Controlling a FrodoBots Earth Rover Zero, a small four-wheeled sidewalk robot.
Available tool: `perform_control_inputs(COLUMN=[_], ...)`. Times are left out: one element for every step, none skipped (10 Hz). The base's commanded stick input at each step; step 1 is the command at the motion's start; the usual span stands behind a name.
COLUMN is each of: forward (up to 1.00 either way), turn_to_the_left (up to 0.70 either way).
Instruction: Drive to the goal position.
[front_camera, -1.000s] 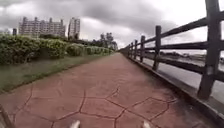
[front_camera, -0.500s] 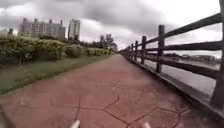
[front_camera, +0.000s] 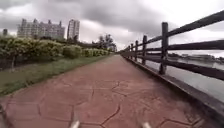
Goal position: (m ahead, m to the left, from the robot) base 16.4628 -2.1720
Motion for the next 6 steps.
perform_control_inputs(forward=[0.50, 0.50, 0.50, 0.50, 0.50, 0.50], turn_to_the_left=[0.00, 0.00, 0.00, 0.00, 0.00, 0.00])
